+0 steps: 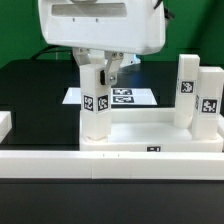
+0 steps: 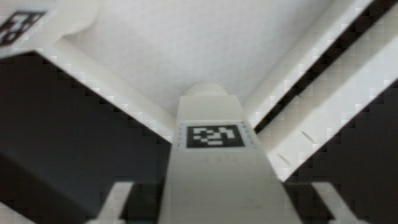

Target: Assemble desk

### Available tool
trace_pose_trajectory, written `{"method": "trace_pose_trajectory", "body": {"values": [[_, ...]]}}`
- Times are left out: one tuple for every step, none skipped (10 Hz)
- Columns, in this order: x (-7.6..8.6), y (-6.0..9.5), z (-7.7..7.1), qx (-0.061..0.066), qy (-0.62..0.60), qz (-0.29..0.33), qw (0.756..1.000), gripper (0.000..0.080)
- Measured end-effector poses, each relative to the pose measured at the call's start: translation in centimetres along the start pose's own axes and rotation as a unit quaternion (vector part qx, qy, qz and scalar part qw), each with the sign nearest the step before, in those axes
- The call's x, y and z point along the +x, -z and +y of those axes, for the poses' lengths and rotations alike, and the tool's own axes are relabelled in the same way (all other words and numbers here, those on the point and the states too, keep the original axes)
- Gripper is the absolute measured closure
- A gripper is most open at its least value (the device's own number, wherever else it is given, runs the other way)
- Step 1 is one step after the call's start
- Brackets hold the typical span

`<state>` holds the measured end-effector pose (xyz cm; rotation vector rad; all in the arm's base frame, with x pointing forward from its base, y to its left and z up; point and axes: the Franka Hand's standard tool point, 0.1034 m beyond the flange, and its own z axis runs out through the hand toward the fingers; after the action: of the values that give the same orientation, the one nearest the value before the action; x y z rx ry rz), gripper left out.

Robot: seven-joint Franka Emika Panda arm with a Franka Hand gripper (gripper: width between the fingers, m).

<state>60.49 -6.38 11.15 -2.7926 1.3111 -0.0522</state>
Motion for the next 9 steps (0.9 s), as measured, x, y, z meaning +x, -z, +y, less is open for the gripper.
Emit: {"method": "trace_pose_trajectory", "body": {"values": [[-0.02, -0.01, -0.04, 0.000, -0.033, 0.000, 0.999, 0.0509], [-0.08, -0.04, -0.12, 0.003, -0.090, -0.001, 0.996, 0.0509], [-0.12, -0.07, -0.21, 0.004, -0.143, -0.003, 0.990, 0.0509], [-0.16, -0.09, -0.27, 0.005, -0.186, -0.003, 0.983, 0.0509], [-0.15, -0.08, -0.28, 0.005, -0.208, -0.004, 0.978, 0.0509], [-0.16, -0.09, -0.29, 0.005, -0.221, -0.004, 0.975, 0.0509], [-0.15, -0.08, -0.31, 0.005, -0.226, -0.004, 0.974, 0.0509], [-0.16, -0.10, -0.29, 0.005, -0.205, -0.004, 0.979, 0.0509], [-0.16, -0.10, -0.29, 0.005, -0.198, -0.004, 0.980, 0.0401]]}}
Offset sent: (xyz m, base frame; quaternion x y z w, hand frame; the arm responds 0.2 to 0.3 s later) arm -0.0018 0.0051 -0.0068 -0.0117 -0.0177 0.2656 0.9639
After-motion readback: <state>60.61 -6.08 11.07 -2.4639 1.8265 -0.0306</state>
